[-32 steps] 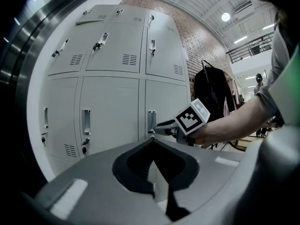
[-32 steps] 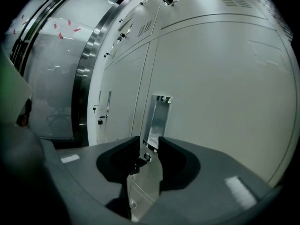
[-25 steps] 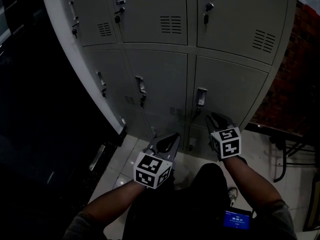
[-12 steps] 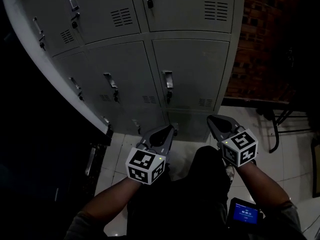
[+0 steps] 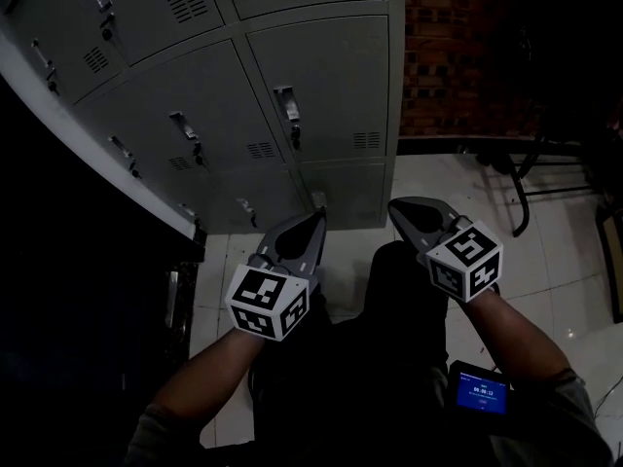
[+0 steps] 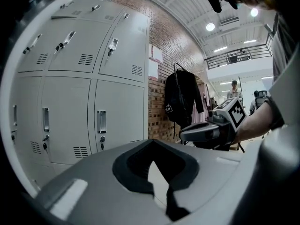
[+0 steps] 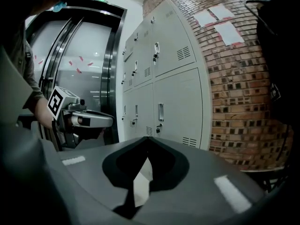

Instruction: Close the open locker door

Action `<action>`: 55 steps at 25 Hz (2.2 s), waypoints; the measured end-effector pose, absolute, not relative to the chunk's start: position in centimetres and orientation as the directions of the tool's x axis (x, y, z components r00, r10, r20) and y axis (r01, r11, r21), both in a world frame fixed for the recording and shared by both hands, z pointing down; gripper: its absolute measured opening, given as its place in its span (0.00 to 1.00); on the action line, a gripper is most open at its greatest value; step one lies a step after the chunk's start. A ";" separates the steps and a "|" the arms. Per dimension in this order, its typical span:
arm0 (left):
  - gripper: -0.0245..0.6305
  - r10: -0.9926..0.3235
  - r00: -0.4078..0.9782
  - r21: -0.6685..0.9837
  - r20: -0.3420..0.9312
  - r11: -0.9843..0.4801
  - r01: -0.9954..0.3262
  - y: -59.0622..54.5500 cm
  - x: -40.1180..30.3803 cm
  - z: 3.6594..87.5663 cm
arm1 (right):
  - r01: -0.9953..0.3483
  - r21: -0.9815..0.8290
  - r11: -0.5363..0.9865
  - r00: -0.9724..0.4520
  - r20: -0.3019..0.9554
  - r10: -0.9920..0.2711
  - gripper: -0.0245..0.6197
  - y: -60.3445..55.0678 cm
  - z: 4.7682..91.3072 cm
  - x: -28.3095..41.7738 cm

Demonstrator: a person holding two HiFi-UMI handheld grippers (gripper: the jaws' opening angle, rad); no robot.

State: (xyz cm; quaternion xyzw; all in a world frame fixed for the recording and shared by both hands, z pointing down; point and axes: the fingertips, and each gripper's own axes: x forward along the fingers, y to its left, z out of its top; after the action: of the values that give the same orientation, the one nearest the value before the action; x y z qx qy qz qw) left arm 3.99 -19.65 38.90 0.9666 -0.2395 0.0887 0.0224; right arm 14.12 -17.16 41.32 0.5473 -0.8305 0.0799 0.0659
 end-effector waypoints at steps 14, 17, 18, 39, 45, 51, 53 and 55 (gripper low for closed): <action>0.04 -0.475 0.865 0.006 0.161 -0.876 -0.483 -13.5 1.0 38.2 | -0.901 -0.072 0.429 -0.434 0.205 -0.877 0.05 -10.7 41.7 9.7; 0.04 -0.468 0.868 0.011 0.166 -0.879 -0.476 -12.2 0.8 38.4 | -0.903 -0.082 0.421 -0.429 0.211 -0.879 0.05 -9.0 42.0 9.4; 0.04 -0.466 0.869 0.012 0.168 -0.880 -0.474 -11.9 0.7 38.4 | -0.905 -0.083 0.417 -0.425 0.213 -0.880 0.05 -8.5 42.1 9.4; 0.04 -0.483 0.855 -0.048 0.187 -0.874 -0.484 -8.8 -0.2 38.6 | -0.913 -0.072 0.401 -0.406 0.228 -0.885 0.04 -4.5 41.8 8.9; 0.04 -0.462 0.850 -0.079 0.254 -0.886 -0.458 -8.6 0.4 39.9 | -0.914 -0.070 0.400 -0.405 0.232 -0.885 0.04 -4.6 41.9 9.0; 0.04 -0.430 0.847 -0.045 0.312 -0.897 -0.439 -8.2 0.9 41.2 | -0.916 -0.071 0.394 -0.399 0.236 -0.886 0.04 -4.5 42.1 9.2; 0.04 -0.426 0.850 -0.034 0.310 -0.898 -0.438 -8.1 1.0 41.2 | -0.917 -0.071 0.393 -0.398 0.233 -0.887 0.04 -4.5 42.1 9.3; 0.04 -0.426 0.852 -0.028 0.306 -0.898 -0.439 -8.1 1.1 41.1 | -0.917 -0.070 0.392 -0.397 0.230 -0.888 0.04 -4.5 42.0 9.4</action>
State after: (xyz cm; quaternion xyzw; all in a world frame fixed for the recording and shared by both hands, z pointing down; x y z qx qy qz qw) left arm 1.05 -8.07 41.14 0.9619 -0.2247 0.1542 0.0216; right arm 9.43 -4.54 42.04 0.5434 -0.8307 0.0930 0.0777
